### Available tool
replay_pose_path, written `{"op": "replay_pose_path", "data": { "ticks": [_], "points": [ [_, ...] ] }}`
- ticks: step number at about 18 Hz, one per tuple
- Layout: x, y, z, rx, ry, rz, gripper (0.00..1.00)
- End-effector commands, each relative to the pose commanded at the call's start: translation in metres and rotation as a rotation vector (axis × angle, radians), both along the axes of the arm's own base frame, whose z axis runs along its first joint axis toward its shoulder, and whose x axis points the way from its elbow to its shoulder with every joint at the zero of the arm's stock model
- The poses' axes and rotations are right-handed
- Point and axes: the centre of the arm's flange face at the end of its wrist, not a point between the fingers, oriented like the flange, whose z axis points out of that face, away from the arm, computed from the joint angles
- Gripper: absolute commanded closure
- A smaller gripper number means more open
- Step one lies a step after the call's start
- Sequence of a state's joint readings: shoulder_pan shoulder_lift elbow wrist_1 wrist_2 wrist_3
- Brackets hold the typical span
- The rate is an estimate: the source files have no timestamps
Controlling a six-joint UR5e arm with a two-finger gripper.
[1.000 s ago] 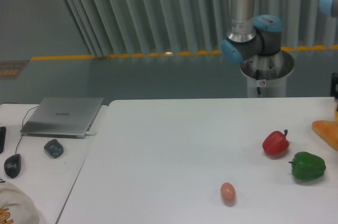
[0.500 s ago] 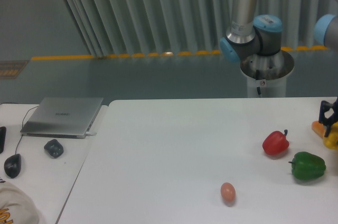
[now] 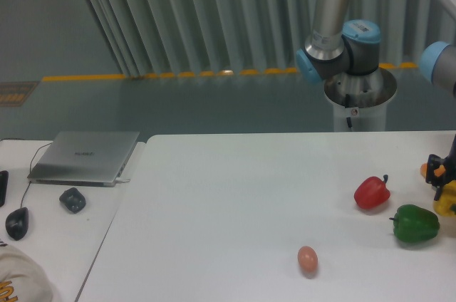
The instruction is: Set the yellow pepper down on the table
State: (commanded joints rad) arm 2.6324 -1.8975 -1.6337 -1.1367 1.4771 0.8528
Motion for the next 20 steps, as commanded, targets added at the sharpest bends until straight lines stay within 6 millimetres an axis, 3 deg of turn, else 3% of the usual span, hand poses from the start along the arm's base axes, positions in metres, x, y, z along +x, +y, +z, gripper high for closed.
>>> {"op": "replay_pose_path", "data": {
  "ticks": [5,10,15,20],
  "points": [
    [0.009,0.013,0.014,-0.012,0.041,-0.03,0.0],
    [0.011,0.014,0.055,0.023,0.108,-0.082,0.0],
    [0.014,0.005,0.083,0.03,0.186,-0.406,0.0],
    [-0.004,-0.013,0.099,-0.012,0.203,-0.692,0.0]
  ]
}}
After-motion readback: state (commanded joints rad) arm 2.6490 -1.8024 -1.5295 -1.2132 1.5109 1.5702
